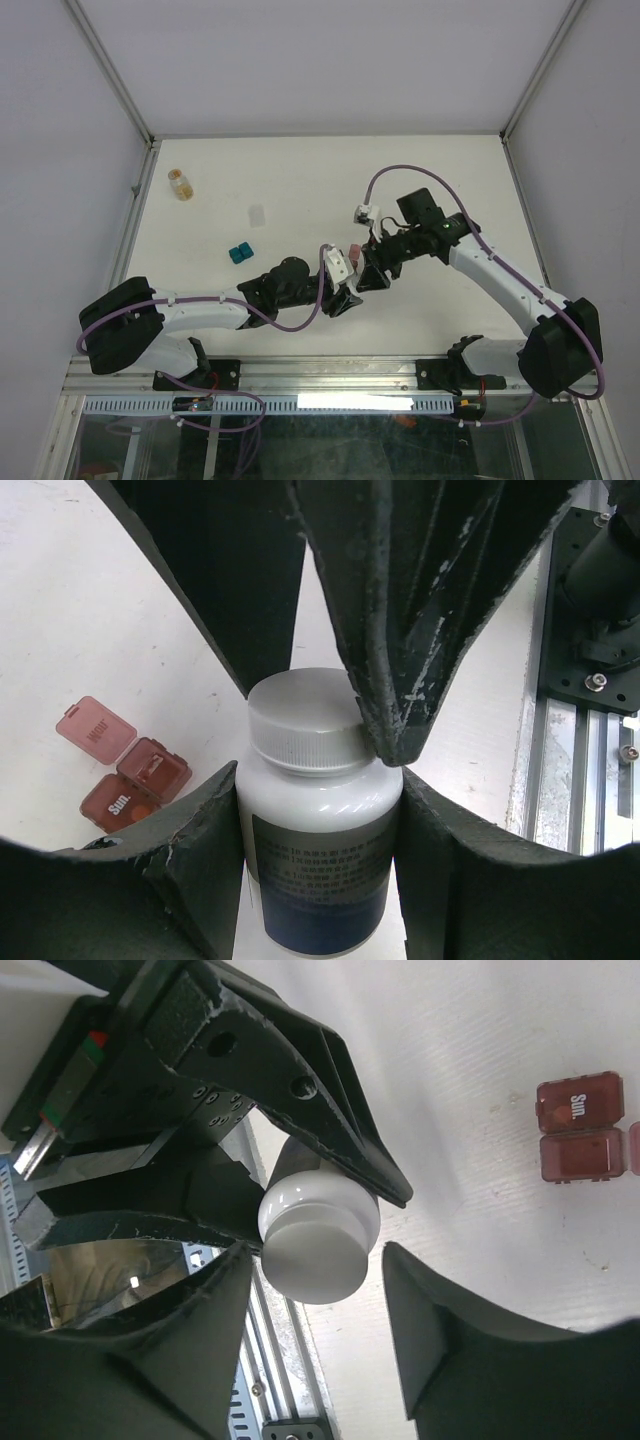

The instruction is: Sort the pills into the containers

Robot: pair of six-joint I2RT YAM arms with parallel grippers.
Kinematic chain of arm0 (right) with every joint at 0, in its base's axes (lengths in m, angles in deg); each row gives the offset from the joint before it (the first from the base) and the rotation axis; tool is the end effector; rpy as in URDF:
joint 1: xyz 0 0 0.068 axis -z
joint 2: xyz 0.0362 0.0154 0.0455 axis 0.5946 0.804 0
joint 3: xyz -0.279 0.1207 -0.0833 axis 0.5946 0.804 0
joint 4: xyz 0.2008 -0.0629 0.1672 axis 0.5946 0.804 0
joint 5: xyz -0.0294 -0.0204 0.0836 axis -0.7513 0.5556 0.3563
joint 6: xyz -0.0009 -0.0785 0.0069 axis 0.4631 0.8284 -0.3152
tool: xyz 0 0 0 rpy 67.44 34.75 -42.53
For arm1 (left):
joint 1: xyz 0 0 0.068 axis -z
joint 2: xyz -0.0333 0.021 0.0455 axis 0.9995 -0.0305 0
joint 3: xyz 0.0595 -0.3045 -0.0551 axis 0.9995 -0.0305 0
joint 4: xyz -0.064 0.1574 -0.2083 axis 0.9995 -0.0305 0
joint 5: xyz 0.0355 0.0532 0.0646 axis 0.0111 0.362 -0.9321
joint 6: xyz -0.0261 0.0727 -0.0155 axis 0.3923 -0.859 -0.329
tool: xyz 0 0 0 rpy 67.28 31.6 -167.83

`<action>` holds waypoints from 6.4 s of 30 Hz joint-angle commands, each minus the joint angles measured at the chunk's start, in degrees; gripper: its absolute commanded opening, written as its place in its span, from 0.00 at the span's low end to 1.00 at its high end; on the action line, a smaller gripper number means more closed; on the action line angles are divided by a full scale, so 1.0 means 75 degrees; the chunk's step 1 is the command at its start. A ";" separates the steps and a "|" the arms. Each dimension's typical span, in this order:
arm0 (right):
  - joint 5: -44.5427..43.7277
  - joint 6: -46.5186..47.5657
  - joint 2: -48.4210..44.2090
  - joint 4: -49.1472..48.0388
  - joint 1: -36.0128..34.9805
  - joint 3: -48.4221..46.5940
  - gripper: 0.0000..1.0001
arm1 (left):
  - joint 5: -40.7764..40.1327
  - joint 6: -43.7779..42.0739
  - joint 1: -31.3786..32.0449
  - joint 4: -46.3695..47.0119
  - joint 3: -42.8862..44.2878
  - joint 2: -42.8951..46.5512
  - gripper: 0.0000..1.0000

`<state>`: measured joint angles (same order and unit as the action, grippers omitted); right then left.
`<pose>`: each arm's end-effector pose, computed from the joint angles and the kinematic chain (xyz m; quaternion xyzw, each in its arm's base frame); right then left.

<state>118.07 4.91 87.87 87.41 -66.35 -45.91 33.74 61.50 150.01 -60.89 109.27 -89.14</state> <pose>0.1873 0.1653 0.2940 -0.4653 0.7584 0.4106 0.1994 0.1377 -0.2786 0.2261 0.4803 0.6591 -0.3339 0.4728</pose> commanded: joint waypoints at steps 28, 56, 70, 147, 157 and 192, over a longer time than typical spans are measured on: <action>0.0889 0.6090 -0.1157 0.0983 -0.0078 -0.0299 0.63 | 0.0907 -0.0190 -0.0090 0.0842 -0.0233 0.0279 0.00; -0.0457 -0.0269 -0.0296 0.0124 -0.0216 -0.0150 0.86 | 0.0578 -0.0004 -0.0090 0.0957 -0.0067 0.0130 0.00; -0.0491 -0.0425 -0.0200 0.0001 -0.0438 -0.0112 0.62 | 0.0584 0.0069 -0.0090 0.0955 -0.0087 0.0147 0.00; -0.0962 -0.0026 0.0307 0.0868 -0.0899 -0.0765 0.70 | 0.0908 0.0114 -0.0135 0.1063 -0.0312 0.0157 0.00; -0.1127 0.0140 0.0257 0.0954 -0.0992 -0.0772 0.58 | 0.0920 0.0145 -0.0137 0.1066 -0.0298 0.0154 0.00; 0.0267 0.9525 0.0026 0.2019 -0.0984 -0.1018 0.00 | 0.1243 0.0160 -0.0195 0.1225 -0.0546 0.0272 0.00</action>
<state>118.31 69.36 90.30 103.22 -73.67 -51.48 40.89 61.94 148.89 -55.84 105.34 -88.60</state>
